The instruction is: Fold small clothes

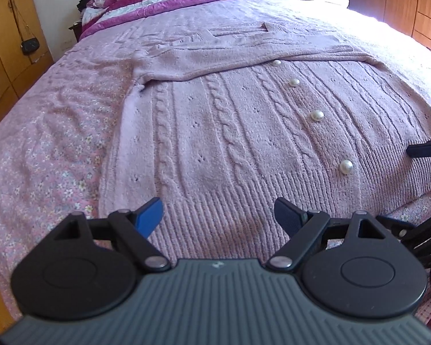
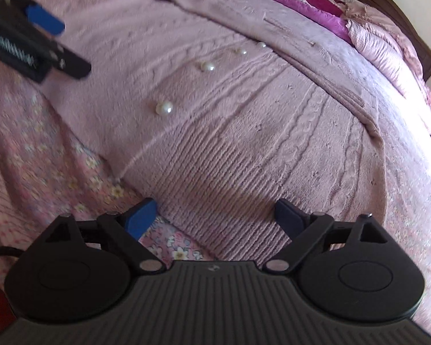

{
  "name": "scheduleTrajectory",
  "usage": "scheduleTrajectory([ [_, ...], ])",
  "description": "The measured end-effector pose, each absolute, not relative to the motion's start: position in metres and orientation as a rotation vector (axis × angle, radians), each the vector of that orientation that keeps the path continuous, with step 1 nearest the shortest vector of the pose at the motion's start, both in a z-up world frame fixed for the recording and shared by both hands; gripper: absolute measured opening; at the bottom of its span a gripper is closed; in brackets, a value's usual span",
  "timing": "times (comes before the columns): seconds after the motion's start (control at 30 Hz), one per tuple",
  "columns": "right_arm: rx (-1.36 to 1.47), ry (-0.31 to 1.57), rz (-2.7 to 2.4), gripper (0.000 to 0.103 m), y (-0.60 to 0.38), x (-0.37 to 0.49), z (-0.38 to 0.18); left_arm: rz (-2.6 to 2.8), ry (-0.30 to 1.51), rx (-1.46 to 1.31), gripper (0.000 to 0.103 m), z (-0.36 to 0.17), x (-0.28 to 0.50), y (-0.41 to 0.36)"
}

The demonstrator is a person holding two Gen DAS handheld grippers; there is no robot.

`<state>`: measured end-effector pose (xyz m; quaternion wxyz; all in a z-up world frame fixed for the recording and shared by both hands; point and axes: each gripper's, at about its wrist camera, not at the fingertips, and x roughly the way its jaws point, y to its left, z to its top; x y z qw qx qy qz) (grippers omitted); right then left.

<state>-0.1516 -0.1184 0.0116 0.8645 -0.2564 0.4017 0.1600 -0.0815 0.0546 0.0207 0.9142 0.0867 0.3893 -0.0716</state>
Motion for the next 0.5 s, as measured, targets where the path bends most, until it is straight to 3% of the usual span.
scheduleTrajectory([
  [0.2,-0.662,0.788,0.319,0.1,-0.106,-0.15,-0.003,-0.158,0.795,0.176,0.086,0.021,-0.083,0.053],
  [0.5,-0.574,0.613,0.207,0.099,-0.115,-0.151,0.021,-0.196,0.806,0.177,0.086,0.015,-0.084,0.049],
])
